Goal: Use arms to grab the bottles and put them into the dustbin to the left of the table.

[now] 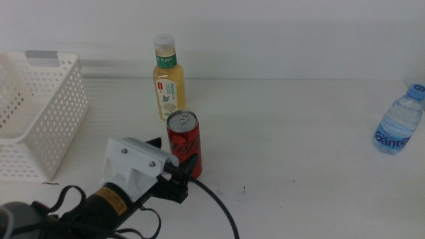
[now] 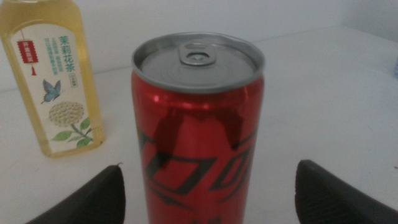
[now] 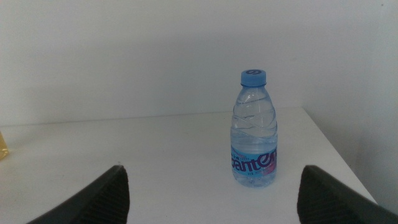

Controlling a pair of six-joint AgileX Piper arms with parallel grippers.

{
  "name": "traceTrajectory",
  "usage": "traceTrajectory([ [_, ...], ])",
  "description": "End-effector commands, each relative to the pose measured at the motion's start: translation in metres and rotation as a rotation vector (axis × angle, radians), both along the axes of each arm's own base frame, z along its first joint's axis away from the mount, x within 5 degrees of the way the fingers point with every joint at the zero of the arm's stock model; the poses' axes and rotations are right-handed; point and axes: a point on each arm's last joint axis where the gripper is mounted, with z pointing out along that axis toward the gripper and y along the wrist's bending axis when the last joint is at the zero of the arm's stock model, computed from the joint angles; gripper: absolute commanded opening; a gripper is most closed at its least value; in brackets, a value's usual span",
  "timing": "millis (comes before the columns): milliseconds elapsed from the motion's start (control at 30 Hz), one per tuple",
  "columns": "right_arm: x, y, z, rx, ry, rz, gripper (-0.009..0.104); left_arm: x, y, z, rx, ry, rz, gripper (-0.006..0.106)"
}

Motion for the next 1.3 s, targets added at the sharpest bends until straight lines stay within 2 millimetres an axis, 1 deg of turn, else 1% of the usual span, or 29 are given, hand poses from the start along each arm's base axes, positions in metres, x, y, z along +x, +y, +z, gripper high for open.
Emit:
traceTrajectory([
  [0,0.0,-0.001,0.0,-0.006,-0.013,-0.008,0.093,0.005,-0.004,0.0,-0.018,-0.005,-0.003,0.094],
  [200,0.0,-0.001,0.0,-0.006,-0.013,-0.008,0.093,0.016,-0.01,-0.013,-0.023,0.034,0.007,0.094],
  [500,0.0,-0.001,0.0,-0.006,-0.013,-0.008,0.093,0.032,-0.016,-0.026,-0.021,0.048,0.032,0.094],
  [933,0.0,-0.001,0.0,-0.006,-0.013,-0.008,0.093,0.053,-0.022,-0.03,-0.047,0.033,0.042,0.094],
  [1267,0.0,-0.001,0.0,-0.006,-0.013,-0.008,0.093,0.06,-0.026,-0.033,-0.048,0.026,0.038,0.094],
])
